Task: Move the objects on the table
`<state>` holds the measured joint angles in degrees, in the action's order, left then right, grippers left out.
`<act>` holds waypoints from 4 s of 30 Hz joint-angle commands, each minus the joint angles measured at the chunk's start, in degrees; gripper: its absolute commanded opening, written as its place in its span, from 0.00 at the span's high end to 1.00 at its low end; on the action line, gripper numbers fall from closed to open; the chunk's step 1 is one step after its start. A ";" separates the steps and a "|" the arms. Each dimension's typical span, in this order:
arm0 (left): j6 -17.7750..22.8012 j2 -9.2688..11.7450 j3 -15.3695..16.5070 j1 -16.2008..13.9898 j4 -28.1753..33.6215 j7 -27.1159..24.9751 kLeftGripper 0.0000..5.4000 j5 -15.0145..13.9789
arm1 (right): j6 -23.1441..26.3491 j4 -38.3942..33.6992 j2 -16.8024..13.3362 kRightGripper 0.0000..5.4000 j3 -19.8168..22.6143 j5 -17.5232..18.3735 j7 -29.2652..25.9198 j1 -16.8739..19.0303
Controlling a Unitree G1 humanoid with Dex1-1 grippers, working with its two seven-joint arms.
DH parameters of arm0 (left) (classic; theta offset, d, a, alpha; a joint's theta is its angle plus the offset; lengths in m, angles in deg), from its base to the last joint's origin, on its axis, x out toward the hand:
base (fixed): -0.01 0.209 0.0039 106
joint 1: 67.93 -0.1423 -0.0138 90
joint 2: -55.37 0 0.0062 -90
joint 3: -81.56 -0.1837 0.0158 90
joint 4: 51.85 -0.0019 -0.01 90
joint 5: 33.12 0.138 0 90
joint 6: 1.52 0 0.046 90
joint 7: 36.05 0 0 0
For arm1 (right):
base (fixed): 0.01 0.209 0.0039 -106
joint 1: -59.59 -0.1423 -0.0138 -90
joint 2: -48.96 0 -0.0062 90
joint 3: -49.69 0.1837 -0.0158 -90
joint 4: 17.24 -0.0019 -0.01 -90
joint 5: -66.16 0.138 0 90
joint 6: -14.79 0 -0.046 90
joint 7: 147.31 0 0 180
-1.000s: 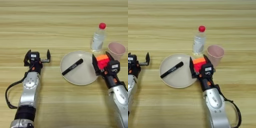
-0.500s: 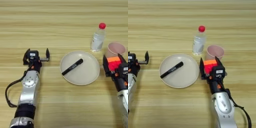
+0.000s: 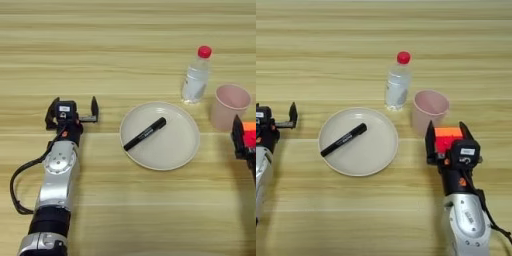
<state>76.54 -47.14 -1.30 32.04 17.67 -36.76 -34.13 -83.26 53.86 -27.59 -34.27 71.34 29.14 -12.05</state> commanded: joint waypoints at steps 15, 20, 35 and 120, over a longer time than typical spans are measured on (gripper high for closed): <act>-0.69 0.40 0.25 0.44 0.08 0.16 0.00 -0.59 | -4.21 22.64 -1.42 0.38 5.04 -1.21 3.42 -10.50; -0.58 0.46 0.35 0.25 0.34 0.25 0.00 -0.54 | -5.28 26.08 -1.39 0.38 4.89 -1.26 3.28 -12.03; -0.58 0.55 0.27 0.54 0.20 0.17 0.00 -0.51 | -6.26 27.06 -1.57 0.34 4.79 -1.33 3.33 -12.41; -1.31 0.27 0.04 1.03 -0.49 0.40 0.00 -0.42 | -2.33 18.25 -1.80 0.00 -0.83 -1.54 -0.11 -14.47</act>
<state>75.38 -47.10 -0.95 32.26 17.22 -36.44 -34.59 -85.96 71.00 -29.26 -34.82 69.71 29.60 -25.18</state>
